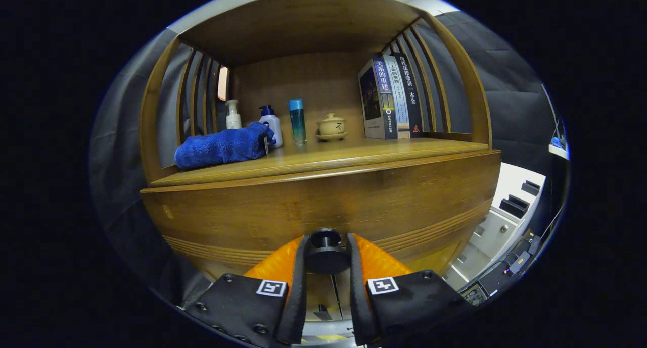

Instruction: Pull open the drawer, take out the items inside it, and place them on the countertop above the cabinet.

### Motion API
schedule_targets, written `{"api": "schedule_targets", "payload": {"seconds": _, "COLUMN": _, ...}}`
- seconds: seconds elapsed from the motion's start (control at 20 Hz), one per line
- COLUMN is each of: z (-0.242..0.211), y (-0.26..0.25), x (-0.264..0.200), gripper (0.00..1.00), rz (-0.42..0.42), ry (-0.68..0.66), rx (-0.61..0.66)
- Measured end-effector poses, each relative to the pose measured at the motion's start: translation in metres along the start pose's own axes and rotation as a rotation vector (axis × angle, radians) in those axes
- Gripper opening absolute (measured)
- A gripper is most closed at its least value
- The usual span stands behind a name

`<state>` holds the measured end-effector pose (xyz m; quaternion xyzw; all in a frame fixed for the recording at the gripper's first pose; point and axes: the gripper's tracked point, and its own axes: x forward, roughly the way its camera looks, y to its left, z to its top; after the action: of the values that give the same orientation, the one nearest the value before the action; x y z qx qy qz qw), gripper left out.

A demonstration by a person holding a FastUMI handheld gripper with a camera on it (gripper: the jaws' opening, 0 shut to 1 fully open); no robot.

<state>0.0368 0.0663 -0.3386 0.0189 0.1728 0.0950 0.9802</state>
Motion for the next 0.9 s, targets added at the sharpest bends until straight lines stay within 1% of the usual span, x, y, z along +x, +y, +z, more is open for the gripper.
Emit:
{"api": "schedule_targets", "payload": {"seconds": 0.6, "z": -0.013, "y": -0.002, "x": -0.044, "gripper": 0.45, "rz": -0.004, "ry": -0.003, "rx": -0.056}}
{"api": "schedule_targets", "payload": {"seconds": 0.9, "z": -0.022, "y": -0.002, "x": -0.071, "gripper": 0.45, "rz": -0.007, "ry": -0.002, "rx": -0.049}}
